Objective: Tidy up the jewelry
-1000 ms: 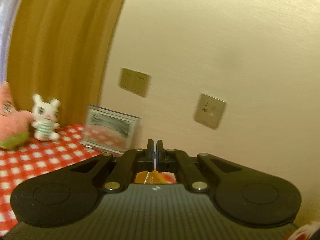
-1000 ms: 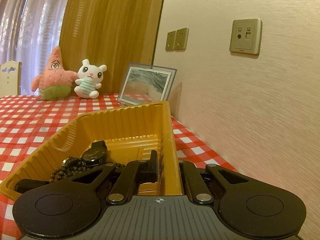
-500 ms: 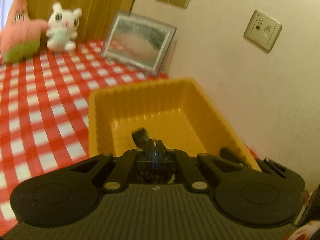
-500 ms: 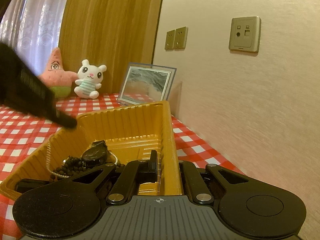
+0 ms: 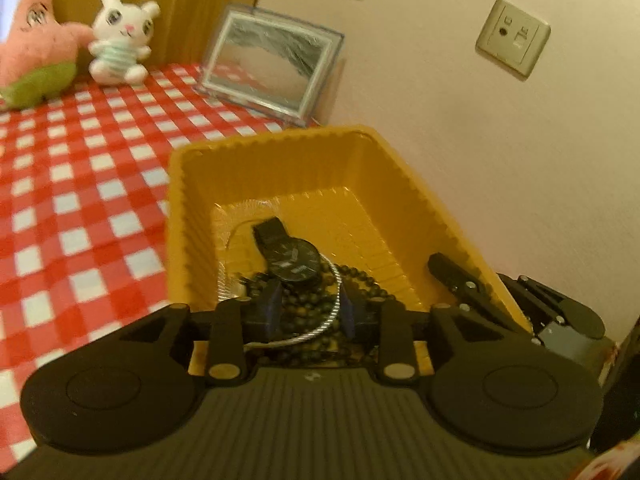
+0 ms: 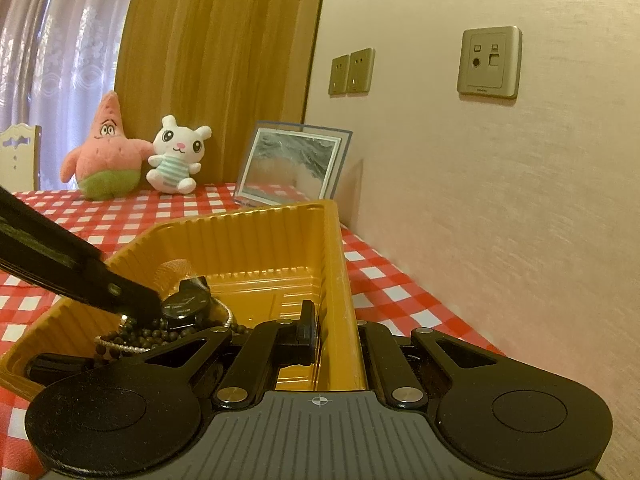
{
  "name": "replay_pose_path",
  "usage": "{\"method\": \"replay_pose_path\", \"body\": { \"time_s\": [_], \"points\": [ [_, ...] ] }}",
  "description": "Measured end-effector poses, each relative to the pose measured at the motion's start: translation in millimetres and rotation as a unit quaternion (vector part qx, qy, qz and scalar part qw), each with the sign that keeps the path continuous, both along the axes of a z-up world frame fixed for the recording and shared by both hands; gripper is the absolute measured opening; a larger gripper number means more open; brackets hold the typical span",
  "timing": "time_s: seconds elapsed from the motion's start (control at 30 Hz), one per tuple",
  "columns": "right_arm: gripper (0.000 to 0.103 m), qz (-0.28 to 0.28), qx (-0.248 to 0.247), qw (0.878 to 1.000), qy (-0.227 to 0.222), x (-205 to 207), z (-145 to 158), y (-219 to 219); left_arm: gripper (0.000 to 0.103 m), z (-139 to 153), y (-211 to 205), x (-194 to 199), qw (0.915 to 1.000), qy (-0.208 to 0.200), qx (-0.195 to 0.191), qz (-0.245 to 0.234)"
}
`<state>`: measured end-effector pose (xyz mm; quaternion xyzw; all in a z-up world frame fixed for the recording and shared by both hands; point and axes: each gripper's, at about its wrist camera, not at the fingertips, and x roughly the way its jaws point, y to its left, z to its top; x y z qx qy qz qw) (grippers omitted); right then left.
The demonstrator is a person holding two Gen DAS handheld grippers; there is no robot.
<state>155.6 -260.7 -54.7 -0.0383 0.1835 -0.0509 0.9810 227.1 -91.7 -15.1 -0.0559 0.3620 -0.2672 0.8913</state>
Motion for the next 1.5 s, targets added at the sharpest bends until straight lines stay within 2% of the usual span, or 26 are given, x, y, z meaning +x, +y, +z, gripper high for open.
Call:
{"method": "replay_pose_path", "body": {
  "time_s": [0.27, 0.5, 0.67, 1.07, 1.33, 1.43, 1.5],
  "points": [
    [0.005, 0.006, -0.001, 1.000, 0.001, 8.4, -0.9, 4.5, 0.031, 16.1, 57.2, -13.9, 0.9964, -0.042, 0.016, 0.072],
    [0.005, 0.021, -0.006, 1.000, 0.002, 27.6, 1.0, 18.4, 0.033, 19.6, 109.0, -16.9, 0.9883, -0.049, 0.030, 0.141],
    [0.005, 0.043, -0.018, 0.999, 0.002, 49.9, 4.1, 33.5, 0.034, 14.5, 133.1, -13.8, 0.9820, -0.039, 0.039, 0.180],
    [0.005, 0.085, -0.006, 0.996, 0.035, 97.4, -4.8, 49.1, 0.036, -3.8, 155.3, -13.4, 0.9754, -0.013, 0.046, 0.215],
    [0.006, 0.106, 0.021, 0.992, 0.064, 122.9, -11.7, 38.9, 0.039, -11.2, 157.1, -15.0, 0.9710, -0.011, 0.074, 0.227],
    [0.006, 0.117, 0.027, 0.990, 0.072, 126.3, -14.2, 33.7, 0.042, -12.6, 156.2, -15.6, 0.9703, -0.010, 0.078, 0.229],
    [0.010, 0.124, 0.027, 0.988, 0.083, 127.9, -17.3, 31.2, 0.048, -12.6, 154.8, -16.2, 0.9699, -0.010, 0.081, 0.229]
  ]
}}
